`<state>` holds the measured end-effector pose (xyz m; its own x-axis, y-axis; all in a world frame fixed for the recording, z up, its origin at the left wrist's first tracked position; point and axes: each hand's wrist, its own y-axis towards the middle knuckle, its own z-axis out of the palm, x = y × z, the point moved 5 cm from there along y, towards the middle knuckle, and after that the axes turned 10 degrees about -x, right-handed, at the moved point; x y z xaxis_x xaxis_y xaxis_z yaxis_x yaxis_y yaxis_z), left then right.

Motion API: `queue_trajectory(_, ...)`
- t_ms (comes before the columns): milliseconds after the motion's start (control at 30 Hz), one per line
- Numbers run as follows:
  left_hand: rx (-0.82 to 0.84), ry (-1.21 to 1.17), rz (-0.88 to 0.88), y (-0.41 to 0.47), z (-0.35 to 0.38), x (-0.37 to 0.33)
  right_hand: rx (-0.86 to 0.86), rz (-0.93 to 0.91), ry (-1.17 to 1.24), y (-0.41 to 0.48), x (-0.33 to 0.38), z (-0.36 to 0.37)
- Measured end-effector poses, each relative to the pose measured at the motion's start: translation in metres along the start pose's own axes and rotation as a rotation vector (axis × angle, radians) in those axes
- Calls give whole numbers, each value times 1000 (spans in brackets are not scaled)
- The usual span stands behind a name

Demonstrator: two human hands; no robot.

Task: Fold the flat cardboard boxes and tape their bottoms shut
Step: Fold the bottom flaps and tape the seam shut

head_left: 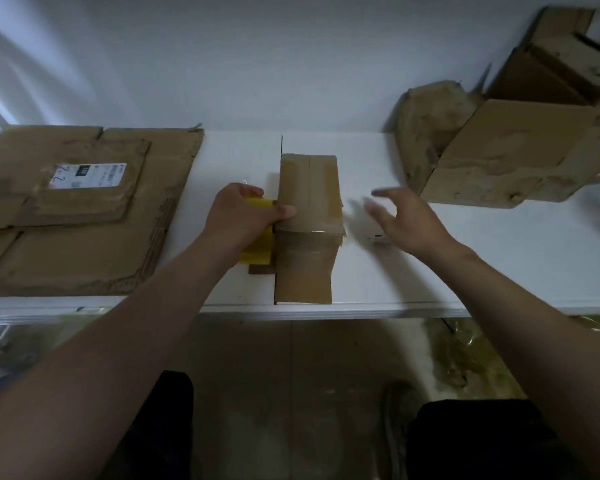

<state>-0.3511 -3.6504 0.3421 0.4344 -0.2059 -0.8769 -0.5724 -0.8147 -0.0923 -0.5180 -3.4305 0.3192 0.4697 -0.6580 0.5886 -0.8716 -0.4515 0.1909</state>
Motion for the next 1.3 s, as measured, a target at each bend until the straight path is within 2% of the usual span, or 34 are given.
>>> queue_trajectory(33,2,-2,1,0,1,0,-68,-86,124,-3,17,-5)
queue_trajectory(100,3,-7,5,0,2,-1,-81,-253,251,-13,49,-6)
queue_trajectory(200,0,-1,12,0,2,-1,41,-432,52,-27,74,18)
queue_trajectory(267,-6,1,11,0,2,-1,11,-482,-81,-32,73,34)
queue_trajectory(400,-9,-1,0,2,2,1,-105,-599,-180,-36,66,51)
queue_trajectory(567,-18,-50,-8,6,3,2,-102,-570,-211,-35,66,52)
queue_trajectory(733,-16,-45,-2,7,6,0,-199,-475,-122,-34,76,50)
queue_trajectory(867,-23,-69,-7,9,5,0,-131,-460,-196,-30,80,53)
queue_trajectory(1067,-6,-127,-31,10,4,-2,3,-496,-76,-24,72,46)
queue_trajectory(1300,53,-265,-122,5,-22,8,1,-465,-9,-10,83,43)
